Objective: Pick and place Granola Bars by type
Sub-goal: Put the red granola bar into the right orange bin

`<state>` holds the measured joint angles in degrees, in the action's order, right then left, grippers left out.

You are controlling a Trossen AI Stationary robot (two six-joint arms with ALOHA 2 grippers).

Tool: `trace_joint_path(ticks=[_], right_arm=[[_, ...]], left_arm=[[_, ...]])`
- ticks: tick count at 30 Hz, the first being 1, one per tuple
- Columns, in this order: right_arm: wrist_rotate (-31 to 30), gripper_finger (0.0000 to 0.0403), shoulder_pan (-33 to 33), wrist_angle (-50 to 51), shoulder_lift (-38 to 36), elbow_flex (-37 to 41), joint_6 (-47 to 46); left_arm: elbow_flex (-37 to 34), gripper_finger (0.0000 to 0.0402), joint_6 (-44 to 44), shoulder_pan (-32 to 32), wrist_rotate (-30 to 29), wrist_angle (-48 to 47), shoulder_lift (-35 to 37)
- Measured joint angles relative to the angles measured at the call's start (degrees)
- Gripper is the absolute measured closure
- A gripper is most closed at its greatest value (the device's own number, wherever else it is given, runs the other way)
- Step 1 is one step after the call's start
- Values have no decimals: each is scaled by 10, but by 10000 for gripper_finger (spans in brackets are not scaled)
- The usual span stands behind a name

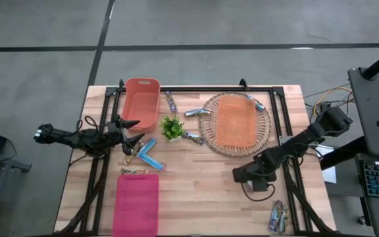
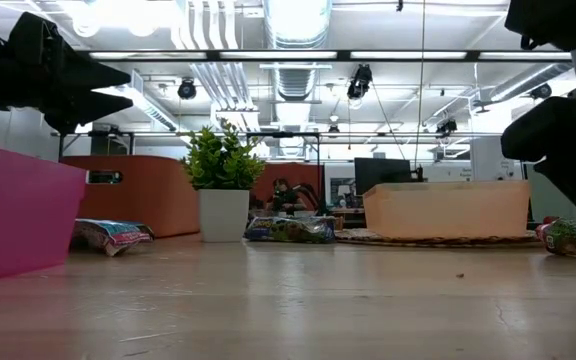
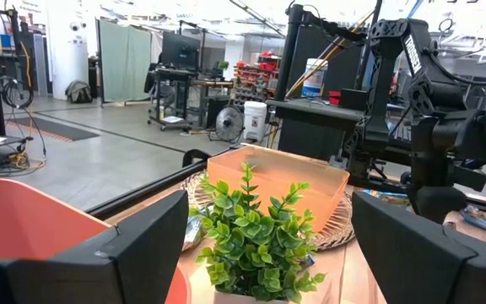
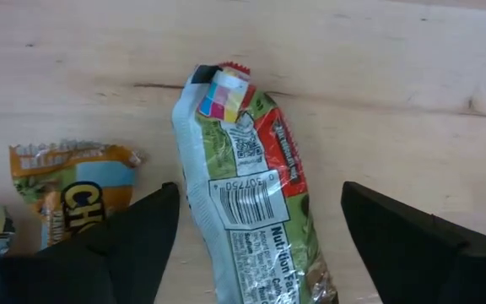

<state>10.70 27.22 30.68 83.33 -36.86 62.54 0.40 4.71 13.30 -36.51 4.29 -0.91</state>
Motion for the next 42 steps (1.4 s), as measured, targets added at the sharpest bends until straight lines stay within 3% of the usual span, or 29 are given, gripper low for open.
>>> trace_joint_path(ticks=[14,21,30,35,42], right_arm=[[-3,294,0,2,-1,2,-12],[-3,371,0,4,-4,-4,-121],[-16,388,0,4,-15,-40,-297],[-78,390,0,7,-16,-66,-453],[-106,390,0,70,-16,-122,-673]], left_arm=[[0,90,0,0,0,0,0],[0,90,0,0,0,1,0],[0,90,0,0,0,1,0],[0,90,0,0,0,1,0],[0,90,0,0,0,1,0]])
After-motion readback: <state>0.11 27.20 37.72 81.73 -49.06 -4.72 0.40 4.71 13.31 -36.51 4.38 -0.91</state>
